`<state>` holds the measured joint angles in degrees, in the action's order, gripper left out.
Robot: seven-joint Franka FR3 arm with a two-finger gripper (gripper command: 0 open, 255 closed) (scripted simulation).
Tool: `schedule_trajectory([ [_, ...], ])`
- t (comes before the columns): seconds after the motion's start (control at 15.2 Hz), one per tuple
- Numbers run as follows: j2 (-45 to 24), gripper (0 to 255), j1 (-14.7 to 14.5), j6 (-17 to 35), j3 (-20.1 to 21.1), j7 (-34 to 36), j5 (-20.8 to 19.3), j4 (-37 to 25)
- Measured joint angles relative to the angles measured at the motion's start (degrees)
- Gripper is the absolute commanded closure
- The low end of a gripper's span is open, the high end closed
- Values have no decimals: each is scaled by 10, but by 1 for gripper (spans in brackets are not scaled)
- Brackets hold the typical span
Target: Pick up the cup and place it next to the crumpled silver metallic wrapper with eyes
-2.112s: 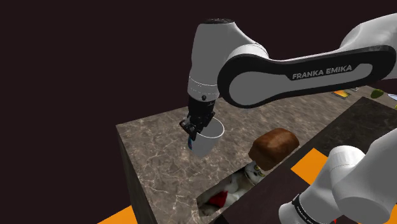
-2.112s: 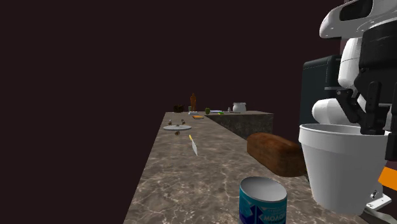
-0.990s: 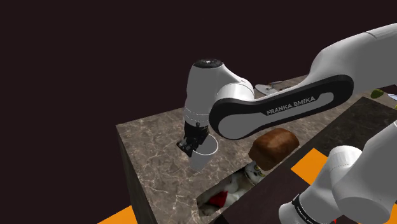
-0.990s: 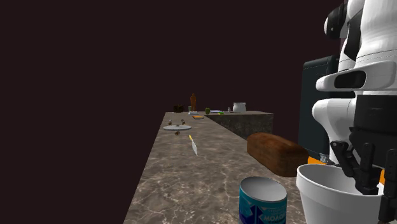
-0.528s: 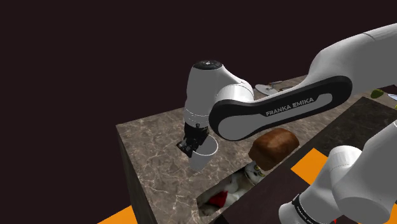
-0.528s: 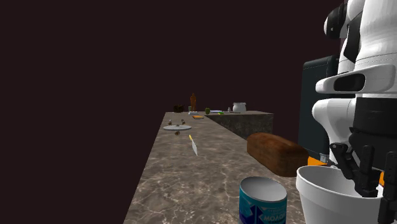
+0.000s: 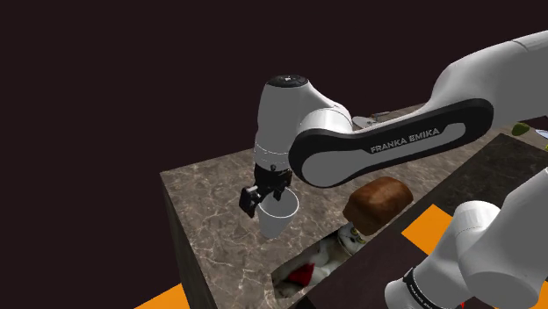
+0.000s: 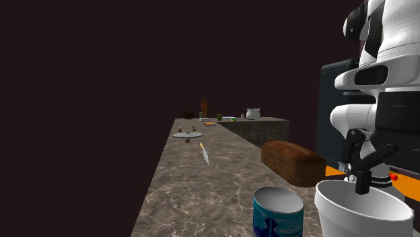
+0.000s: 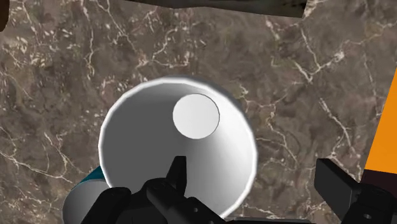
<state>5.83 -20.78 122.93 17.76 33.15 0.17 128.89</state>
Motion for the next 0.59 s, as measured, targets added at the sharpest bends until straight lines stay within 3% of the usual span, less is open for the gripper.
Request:
schedule_trajectory([
  [0.2,22,0,-1,-43,-2,-5,7,-22],
  [0.59,24,0,-1,-52,-2,-6,8,-29],
])
